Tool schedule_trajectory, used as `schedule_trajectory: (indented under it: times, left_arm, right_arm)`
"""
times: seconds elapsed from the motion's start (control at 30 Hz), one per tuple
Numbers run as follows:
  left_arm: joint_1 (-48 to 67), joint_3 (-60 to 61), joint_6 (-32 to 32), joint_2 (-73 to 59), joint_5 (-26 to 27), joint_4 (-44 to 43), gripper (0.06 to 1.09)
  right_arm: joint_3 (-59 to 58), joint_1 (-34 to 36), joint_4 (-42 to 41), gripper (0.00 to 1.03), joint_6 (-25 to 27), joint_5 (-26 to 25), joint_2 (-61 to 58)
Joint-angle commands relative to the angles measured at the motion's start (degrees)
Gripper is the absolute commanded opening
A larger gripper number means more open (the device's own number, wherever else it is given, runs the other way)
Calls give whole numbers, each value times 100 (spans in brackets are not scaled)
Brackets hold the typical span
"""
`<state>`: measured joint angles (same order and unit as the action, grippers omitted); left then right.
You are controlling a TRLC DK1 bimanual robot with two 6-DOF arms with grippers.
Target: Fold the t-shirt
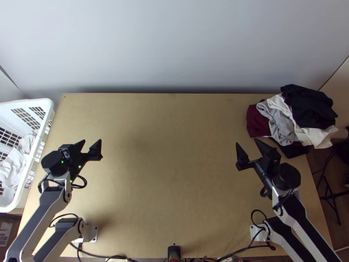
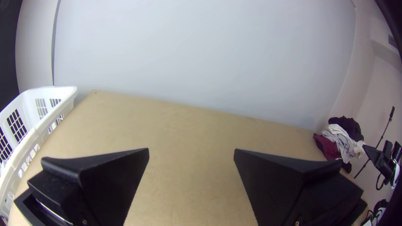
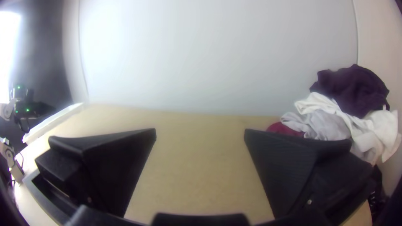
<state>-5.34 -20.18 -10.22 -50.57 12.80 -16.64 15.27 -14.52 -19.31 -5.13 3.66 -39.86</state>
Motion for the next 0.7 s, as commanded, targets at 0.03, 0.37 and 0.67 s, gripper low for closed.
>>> schedule_trajectory:
  times: [0.03, 0.37, 0.67]
  left_arm:
    - [209, 770, 90, 899, -14, -542, 104]
    - [104, 1561, -235, 3167, -58, -366, 104]
    - [104, 1570, -235, 4872, -181, 935, 104]
  right_arm:
    - [-771, -376, -451, 98, 477, -6, 848]
    - [-955, -464, 156, 93, 574, -6, 2175]
    - [-973, -376, 525, 94, 504, -146, 2817]
